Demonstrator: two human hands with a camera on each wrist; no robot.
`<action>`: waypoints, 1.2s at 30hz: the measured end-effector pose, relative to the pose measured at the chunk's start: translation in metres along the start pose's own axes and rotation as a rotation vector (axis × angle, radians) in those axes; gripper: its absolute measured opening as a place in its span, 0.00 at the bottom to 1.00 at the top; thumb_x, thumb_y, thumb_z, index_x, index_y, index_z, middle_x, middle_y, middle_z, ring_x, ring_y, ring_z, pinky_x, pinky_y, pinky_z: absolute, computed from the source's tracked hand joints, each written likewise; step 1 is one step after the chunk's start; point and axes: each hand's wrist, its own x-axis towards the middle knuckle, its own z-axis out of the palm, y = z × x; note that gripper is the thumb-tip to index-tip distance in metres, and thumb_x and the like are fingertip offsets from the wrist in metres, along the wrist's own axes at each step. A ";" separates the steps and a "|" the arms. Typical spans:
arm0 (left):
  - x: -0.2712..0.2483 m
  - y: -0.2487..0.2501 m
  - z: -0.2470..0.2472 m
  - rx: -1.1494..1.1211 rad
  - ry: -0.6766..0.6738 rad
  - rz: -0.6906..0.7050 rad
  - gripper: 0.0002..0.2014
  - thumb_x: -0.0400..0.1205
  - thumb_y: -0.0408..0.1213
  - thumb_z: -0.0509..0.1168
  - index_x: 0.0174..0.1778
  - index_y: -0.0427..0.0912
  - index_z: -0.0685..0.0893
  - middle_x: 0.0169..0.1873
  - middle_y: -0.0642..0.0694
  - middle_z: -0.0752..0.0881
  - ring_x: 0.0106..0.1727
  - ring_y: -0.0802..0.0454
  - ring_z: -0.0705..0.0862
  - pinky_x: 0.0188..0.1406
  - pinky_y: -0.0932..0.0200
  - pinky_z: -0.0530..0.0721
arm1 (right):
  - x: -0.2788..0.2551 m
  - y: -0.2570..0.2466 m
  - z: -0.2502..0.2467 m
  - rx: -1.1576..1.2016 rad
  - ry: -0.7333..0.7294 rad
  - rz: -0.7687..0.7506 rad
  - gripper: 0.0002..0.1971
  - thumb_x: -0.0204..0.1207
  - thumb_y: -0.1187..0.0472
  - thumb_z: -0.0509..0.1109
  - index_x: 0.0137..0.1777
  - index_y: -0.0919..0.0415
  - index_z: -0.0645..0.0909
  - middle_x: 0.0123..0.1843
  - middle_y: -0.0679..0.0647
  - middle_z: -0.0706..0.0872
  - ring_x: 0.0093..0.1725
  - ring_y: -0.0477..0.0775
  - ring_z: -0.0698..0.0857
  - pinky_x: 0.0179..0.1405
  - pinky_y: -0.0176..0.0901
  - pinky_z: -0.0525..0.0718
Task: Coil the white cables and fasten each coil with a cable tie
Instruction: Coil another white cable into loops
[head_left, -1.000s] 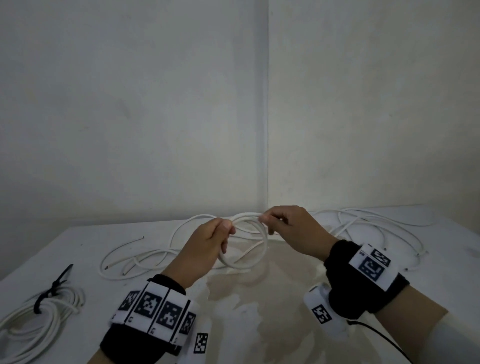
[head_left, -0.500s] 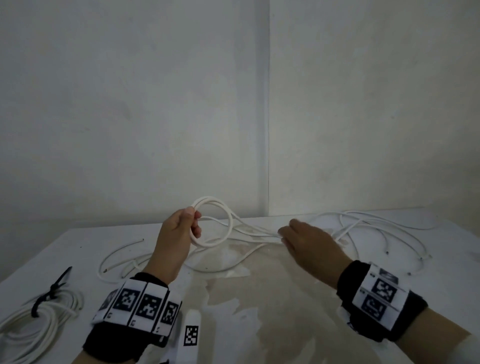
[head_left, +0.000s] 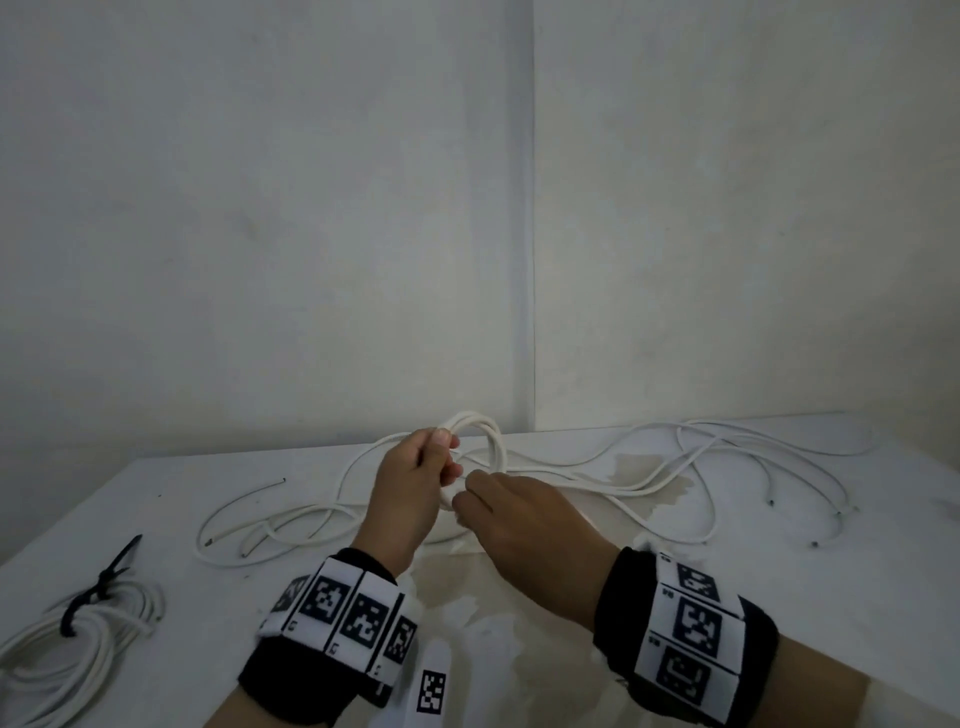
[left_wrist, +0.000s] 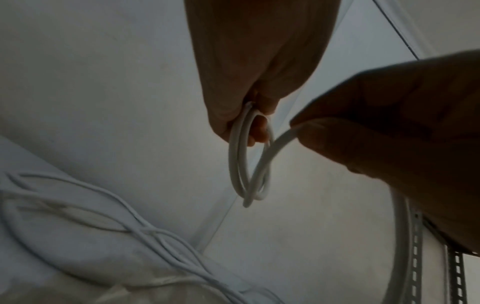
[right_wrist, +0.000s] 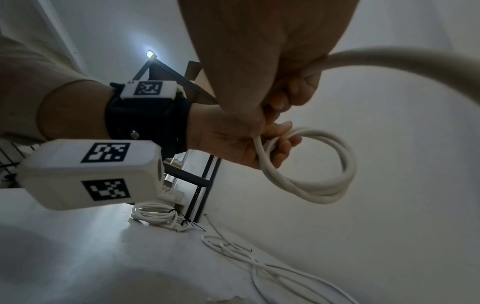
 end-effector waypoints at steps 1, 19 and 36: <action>-0.002 0.001 0.001 0.000 -0.003 0.004 0.13 0.86 0.36 0.53 0.43 0.38 0.81 0.29 0.49 0.78 0.26 0.68 0.79 0.26 0.78 0.74 | 0.000 -0.001 -0.001 0.000 -0.007 0.017 0.20 0.58 0.66 0.81 0.40 0.60 0.70 0.31 0.52 0.80 0.22 0.49 0.76 0.18 0.37 0.67; -0.021 0.013 -0.001 -0.249 -0.458 -0.268 0.15 0.83 0.28 0.53 0.34 0.34 0.83 0.26 0.45 0.81 0.29 0.57 0.81 0.34 0.64 0.84 | 0.018 0.032 -0.022 0.647 -0.258 0.418 0.14 0.65 0.50 0.77 0.36 0.58 0.77 0.42 0.48 0.75 0.36 0.54 0.77 0.37 0.48 0.75; -0.028 0.017 0.001 -0.324 -0.425 -0.309 0.18 0.88 0.37 0.47 0.35 0.38 0.74 0.22 0.49 0.72 0.22 0.58 0.71 0.27 0.62 0.75 | 0.015 0.046 -0.024 0.789 -0.326 0.739 0.18 0.64 0.48 0.79 0.41 0.53 0.73 0.38 0.50 0.82 0.35 0.47 0.77 0.35 0.39 0.73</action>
